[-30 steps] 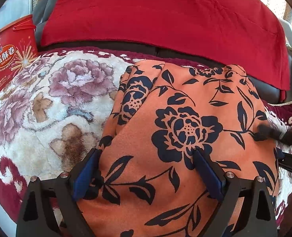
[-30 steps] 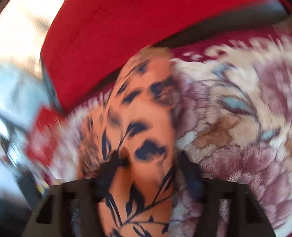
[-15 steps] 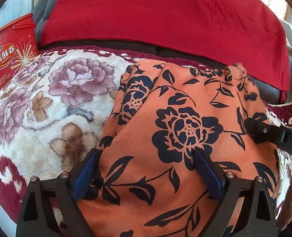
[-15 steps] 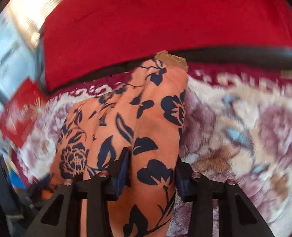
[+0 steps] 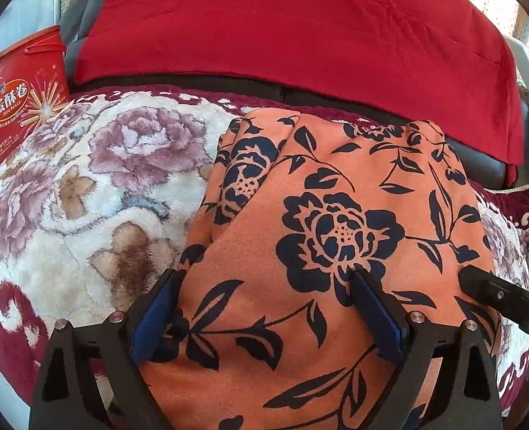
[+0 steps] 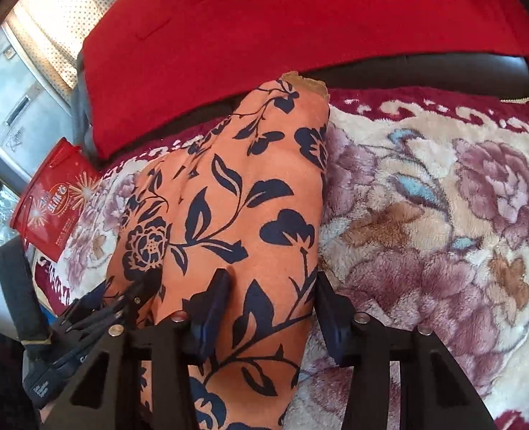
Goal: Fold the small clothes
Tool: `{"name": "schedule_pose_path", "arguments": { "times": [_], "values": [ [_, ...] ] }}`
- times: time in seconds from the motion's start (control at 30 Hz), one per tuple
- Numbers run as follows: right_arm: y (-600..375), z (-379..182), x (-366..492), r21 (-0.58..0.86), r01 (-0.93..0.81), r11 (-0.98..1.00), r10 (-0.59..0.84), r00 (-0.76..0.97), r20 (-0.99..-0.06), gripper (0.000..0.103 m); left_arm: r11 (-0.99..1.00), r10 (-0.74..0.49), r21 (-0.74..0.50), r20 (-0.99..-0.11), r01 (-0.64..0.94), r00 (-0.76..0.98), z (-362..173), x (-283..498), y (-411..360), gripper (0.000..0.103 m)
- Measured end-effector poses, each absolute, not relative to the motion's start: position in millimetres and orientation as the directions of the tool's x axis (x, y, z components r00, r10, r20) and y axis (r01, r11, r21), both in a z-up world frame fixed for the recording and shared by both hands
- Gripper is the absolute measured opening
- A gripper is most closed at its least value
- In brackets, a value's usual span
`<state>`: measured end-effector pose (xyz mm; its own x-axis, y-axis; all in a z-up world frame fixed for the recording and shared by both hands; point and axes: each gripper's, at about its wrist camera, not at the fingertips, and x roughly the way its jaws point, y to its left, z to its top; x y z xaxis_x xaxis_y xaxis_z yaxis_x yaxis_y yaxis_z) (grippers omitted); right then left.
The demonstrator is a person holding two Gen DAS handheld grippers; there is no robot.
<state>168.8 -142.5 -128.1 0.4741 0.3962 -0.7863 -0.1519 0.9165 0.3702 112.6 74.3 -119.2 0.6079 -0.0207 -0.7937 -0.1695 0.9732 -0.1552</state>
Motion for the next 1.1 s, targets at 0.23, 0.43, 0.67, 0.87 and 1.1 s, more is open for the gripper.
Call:
{"name": "schedule_pose_path", "arguments": {
  "times": [0.23, 0.43, 0.67, 0.87, 1.1],
  "values": [
    [-184, -146, 175, 0.542, -0.032, 0.840, 0.492, 0.466, -0.735, 0.080, 0.973, -0.026, -0.160, -0.795, -0.168, 0.606, -119, 113, 75, 0.096],
    [-180, -146, 184, 0.525, -0.057, 0.849, 0.488, 0.465, -0.739, 0.082, 0.970, -0.028, -0.166, -0.798, -0.175, 0.602, -120, 115, 75, 0.096],
    [-167, -140, 183, 0.483, -0.127, 0.866, 0.481, 0.476, -0.737, 0.060, 0.971, -0.025, -0.162, -0.797, -0.174, 0.603, -121, 115, 74, 0.096],
    [-164, -140, 183, 0.487, -0.128, 0.864, 0.485, 0.477, -0.733, 0.056, 0.971, -0.025, -0.163, -0.796, -0.174, 0.605, -121, 115, 75, 0.096],
    [-177, -155, 182, 0.592, -0.082, 0.802, 0.552, 0.481, -0.681, 0.068, 0.970, -0.031, -0.170, -0.797, -0.175, 0.604, -121, 115, 75, 0.096]
  ]
}}
